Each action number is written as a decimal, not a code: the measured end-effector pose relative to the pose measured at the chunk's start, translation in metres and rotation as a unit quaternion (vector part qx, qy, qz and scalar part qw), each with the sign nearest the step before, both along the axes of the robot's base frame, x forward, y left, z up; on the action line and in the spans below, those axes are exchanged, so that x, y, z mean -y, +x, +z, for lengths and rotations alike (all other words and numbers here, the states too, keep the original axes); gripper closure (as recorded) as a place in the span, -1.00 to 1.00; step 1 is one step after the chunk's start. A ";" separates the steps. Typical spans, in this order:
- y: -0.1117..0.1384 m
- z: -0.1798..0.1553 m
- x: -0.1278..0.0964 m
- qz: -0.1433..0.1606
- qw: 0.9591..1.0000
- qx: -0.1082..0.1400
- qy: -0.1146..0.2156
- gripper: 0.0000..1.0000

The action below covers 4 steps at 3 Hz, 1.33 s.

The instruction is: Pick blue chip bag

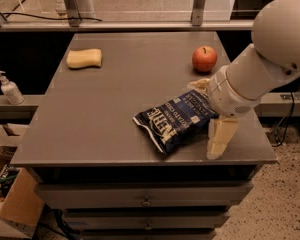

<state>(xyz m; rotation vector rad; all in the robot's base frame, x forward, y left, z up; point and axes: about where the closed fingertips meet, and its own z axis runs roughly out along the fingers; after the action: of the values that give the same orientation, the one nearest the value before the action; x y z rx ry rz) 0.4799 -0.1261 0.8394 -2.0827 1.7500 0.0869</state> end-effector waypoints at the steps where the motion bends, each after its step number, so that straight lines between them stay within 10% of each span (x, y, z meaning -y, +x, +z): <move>1: 0.014 -0.015 -0.009 0.013 1.000 0.010 0.001 -1.00; 4: 0.027 0.005 -0.011 0.011 0.997 0.047 0.055 0.27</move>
Offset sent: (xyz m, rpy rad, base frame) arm 0.0331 0.0150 -0.0185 0.0749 -0.0746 0.0355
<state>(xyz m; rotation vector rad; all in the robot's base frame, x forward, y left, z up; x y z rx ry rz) 0.5066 -0.1154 0.8441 -1.9944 1.6309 0.0888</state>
